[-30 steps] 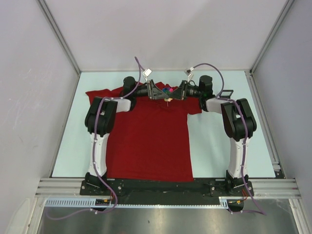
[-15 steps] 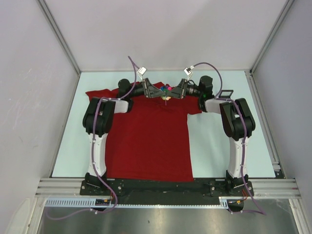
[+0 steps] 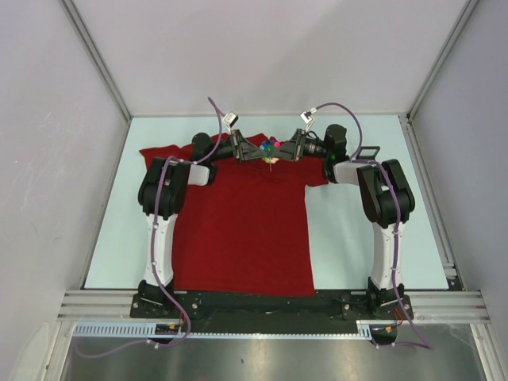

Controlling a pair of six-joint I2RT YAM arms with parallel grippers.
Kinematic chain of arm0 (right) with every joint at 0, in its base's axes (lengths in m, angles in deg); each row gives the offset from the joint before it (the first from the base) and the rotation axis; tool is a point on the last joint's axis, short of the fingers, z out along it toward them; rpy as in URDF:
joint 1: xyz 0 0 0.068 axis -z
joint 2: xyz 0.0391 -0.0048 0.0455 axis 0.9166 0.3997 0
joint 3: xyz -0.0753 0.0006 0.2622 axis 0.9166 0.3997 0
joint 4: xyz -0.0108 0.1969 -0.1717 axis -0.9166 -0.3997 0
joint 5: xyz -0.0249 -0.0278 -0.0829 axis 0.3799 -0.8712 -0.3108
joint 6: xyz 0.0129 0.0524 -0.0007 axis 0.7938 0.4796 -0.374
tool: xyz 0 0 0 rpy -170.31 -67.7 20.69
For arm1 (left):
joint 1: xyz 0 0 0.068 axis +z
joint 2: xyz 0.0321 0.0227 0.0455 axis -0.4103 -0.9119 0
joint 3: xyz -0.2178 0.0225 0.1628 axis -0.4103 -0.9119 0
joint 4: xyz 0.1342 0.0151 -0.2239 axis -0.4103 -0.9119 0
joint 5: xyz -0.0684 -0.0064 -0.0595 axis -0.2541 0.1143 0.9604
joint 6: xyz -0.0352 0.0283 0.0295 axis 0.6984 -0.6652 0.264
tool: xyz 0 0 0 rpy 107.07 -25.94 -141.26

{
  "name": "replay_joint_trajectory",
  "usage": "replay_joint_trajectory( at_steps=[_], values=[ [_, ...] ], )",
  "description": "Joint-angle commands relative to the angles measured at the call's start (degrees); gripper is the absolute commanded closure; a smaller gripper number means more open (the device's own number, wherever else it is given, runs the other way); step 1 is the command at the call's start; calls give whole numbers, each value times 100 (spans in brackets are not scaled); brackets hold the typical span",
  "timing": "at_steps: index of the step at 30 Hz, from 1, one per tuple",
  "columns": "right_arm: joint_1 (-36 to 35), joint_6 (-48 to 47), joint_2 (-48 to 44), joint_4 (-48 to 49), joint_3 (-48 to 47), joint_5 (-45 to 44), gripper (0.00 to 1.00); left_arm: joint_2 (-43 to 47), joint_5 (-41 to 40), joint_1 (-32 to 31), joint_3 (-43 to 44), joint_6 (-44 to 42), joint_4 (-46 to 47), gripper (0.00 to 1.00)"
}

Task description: Remove the brooch from the garment

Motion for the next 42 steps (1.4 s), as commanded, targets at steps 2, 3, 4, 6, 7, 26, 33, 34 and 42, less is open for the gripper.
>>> replay_joint_trajectory(
  at_steps=[2,3,4,6,7,26,33,34,42],
  values=[
    [-16,-193,-75,-119,-9,-165,94,267,-79,-29,46,-157,1422,100],
    [-7,-167,-66,-128,-9,-217,91,285,-70,-29,37,-201,1308,100],
    [19,-114,-57,-119,-9,-226,88,303,-70,-37,20,-306,1229,100],
    [45,-53,-40,-66,-1,-279,80,320,-53,-38,11,-360,1131,100],
    [37,9,-40,-40,34,-297,78,312,-52,-29,20,-360,1114,100],
    [186,264,-189,523,298,-350,60,312,115,-134,195,-1062,-98,100],
    [221,317,-224,698,369,-341,61,268,97,-143,318,-1423,-855,99],
    [221,308,-215,681,369,-332,63,268,97,-143,301,-1406,-777,100],
    [186,212,-215,646,369,-306,64,232,71,-143,319,-1195,-566,100]
  ],
)
